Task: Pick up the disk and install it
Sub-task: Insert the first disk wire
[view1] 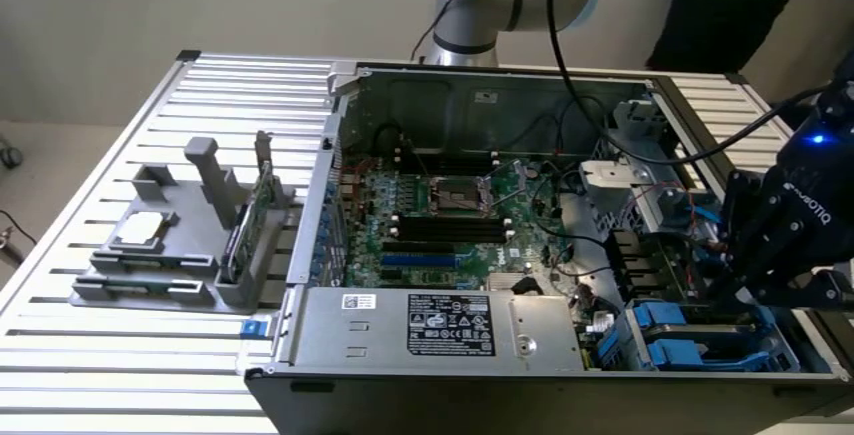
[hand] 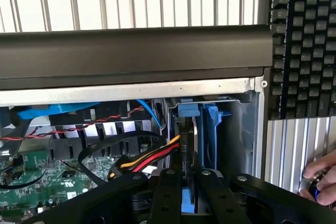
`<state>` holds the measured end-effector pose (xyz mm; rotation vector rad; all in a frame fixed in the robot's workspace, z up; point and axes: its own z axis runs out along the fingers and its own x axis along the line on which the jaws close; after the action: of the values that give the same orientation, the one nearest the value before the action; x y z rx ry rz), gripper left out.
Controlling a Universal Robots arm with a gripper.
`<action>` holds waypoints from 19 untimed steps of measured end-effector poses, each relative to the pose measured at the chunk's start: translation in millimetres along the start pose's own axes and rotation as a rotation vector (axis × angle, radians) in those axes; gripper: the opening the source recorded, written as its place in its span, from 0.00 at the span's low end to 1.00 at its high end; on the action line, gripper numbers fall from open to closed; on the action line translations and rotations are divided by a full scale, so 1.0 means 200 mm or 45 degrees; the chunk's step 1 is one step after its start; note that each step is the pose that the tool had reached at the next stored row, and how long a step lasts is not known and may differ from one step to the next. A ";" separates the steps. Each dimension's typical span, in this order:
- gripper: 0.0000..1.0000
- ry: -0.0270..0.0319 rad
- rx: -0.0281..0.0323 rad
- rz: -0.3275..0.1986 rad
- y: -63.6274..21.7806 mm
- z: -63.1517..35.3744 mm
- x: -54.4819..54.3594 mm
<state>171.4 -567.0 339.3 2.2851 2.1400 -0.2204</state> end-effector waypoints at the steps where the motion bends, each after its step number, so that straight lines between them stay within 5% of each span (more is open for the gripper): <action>1: 0.17 -0.0025 0.0029 0.003 0.000 0.001 0.00; 9: 0.17 -0.0091 0.0137 0.010 0.007 -0.001 0.02; 19: 0.17 -0.0295 0.0705 0.010 0.047 -0.002 0.02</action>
<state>181.1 -562.6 338.4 2.3079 2.1399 -0.3084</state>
